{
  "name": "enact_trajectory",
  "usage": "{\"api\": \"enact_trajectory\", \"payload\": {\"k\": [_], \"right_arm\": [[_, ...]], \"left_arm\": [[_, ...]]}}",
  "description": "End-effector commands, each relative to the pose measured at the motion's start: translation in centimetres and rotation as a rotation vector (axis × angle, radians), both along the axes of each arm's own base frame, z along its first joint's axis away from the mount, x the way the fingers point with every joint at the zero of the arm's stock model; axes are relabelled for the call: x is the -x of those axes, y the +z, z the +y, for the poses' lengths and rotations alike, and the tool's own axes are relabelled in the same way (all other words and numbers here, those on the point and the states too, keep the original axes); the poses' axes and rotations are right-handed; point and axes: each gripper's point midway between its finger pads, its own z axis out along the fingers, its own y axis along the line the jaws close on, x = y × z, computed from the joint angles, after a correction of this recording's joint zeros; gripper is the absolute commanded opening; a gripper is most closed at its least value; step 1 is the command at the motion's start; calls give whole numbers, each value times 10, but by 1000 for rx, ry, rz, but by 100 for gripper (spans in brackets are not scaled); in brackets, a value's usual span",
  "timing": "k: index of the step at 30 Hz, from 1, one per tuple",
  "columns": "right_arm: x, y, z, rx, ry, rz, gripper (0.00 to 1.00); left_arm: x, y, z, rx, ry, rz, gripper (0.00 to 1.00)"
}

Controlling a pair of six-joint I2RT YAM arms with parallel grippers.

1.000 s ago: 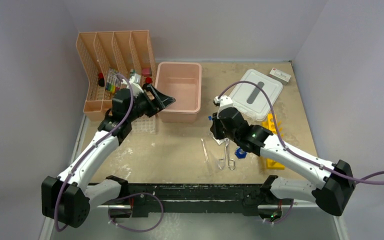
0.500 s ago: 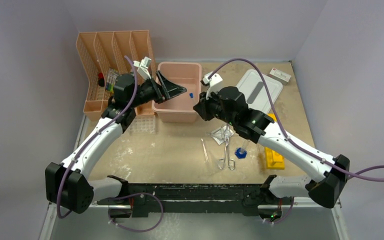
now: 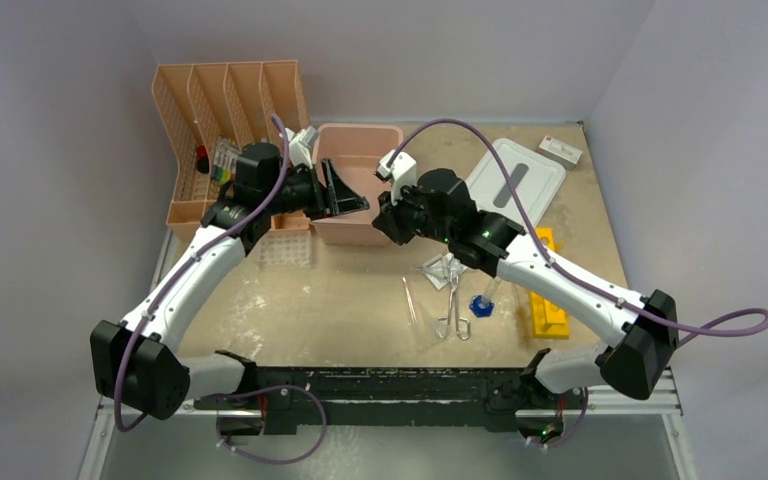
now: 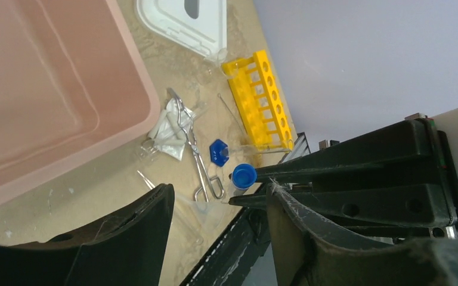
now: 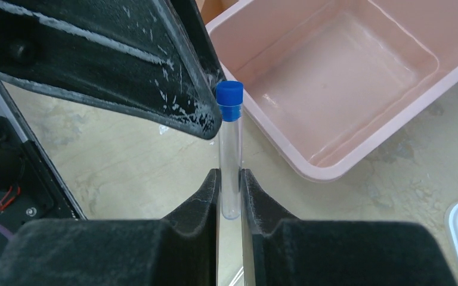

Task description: Organize the chemistry lab equipment

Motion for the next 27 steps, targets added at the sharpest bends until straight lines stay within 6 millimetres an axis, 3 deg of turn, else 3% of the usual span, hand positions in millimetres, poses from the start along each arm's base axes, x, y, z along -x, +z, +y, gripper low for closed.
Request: {"api": "enact_trajectory", "payload": {"k": [1,4,9,12,20,27], "right_arm": [[-5,36,13,-39,75,-114,15],[-9,37,13,-17,85,-155,15],[-10,34,14,-8,101,-165,15],[-9,35,15,-17,106,-171,15],[-7,27,19,-10,138,-171,14],[-1,22,23,5,191,-162,14]], "left_arm": [[11,27,-5,48,-58,-68,56],[12,34,-7,83,-60,-73,51],[8,27,-9,88,-48,-25,36],[5,21,-7,70,-28,-5,36],[4,37,-8,111,-7,27,25],[6,31,-3,43,3,54,25]]}}
